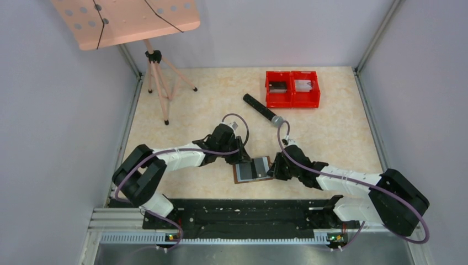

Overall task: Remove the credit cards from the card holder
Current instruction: Remove the credit card from the card holder.

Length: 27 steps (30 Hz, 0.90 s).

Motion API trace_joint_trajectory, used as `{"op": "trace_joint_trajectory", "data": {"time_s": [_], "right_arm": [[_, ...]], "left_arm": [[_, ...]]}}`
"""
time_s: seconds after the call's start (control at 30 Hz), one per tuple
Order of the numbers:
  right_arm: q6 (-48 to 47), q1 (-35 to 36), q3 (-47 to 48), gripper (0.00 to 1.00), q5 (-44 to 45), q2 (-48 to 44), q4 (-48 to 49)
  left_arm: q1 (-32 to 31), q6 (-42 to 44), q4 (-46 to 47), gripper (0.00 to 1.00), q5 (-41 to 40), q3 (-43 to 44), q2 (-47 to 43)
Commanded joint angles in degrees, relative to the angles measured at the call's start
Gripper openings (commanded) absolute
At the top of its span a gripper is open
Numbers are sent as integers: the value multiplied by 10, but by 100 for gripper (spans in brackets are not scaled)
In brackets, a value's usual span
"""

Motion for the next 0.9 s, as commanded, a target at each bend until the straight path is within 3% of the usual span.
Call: {"op": "trace_joint_trajectory", "data": {"time_s": [0.0, 0.33, 0.6, 0.87], "right_arm": [[6, -3, -7, 14, 4, -14, -2], [2, -3, 81, 14, -64, -83, -22], [0, -2, 94, 11, -69, -20, 34], [-3, -14, 47, 9, -41, 46, 63]], "left_arm": [[-2, 9, 82, 33, 9, -9, 24], [-5, -2, 112, 31, 17, -26, 49], [-6, -7, 114, 31, 9, -35, 44], [-8, -14, 121, 31, 12, -40, 51]]}}
